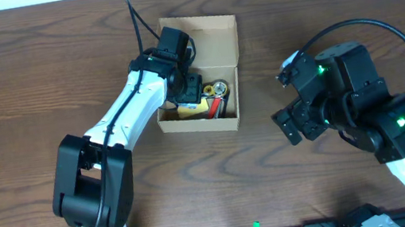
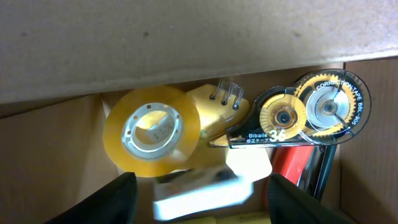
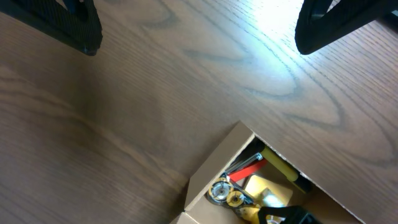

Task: Pack container
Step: 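Lower the staples box into the box and open the left gripper, then withdraw the left gripper up and away from the box, then move both grippers to the lid flap at the box's far edge, then grip the lid with both grippers and fold it down over the box, then raise both grippers and reposition them above the closed lid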

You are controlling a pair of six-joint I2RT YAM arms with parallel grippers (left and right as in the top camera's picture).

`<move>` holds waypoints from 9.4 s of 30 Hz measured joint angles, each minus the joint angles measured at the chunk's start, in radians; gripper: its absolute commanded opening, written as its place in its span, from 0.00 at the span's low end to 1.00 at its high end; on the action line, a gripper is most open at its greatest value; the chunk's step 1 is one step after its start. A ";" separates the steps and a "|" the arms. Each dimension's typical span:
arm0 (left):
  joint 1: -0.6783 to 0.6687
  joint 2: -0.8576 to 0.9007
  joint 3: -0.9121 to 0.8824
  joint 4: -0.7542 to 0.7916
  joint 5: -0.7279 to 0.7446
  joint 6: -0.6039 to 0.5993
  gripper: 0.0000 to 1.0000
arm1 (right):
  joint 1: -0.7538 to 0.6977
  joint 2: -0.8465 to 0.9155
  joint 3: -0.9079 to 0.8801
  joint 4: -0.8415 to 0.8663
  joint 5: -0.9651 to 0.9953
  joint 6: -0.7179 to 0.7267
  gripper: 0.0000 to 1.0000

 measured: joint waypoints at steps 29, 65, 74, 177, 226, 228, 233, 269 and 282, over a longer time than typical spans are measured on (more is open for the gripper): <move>0.139 -0.138 0.376 0.124 -0.288 0.235 0.47 | 0.000 0.000 0.000 0.000 0.000 0.000 0.99; 0.555 0.165 0.376 0.174 0.276 0.210 0.06 | 0.000 0.000 0.000 0.008 -0.008 0.011 0.99; 0.547 0.180 0.376 0.171 0.422 0.213 0.05 | 0.000 0.002 0.000 0.263 -0.214 0.081 0.99; 0.476 0.285 0.375 0.056 0.513 0.243 0.06 | -0.235 0.878 -0.005 1.168 -0.403 0.778 0.01; 0.477 0.261 0.378 0.162 1.022 0.105 0.05 | -0.228 1.035 0.198 1.519 -1.006 0.896 0.02; 0.477 0.254 0.378 0.108 1.023 0.142 0.06 | -0.228 1.035 0.198 1.519 -1.036 0.895 0.02; 0.477 0.245 0.378 -0.045 0.981 0.274 0.06 | -0.227 1.035 0.198 1.518 -1.123 0.888 0.02; 0.381 0.085 0.381 -0.694 0.629 0.821 0.06 | -0.220 1.035 0.198 1.511 -1.450 0.853 0.02; 0.354 0.085 0.381 -0.644 0.565 0.687 0.06 | -0.227 1.035 0.285 1.374 -0.652 0.777 0.02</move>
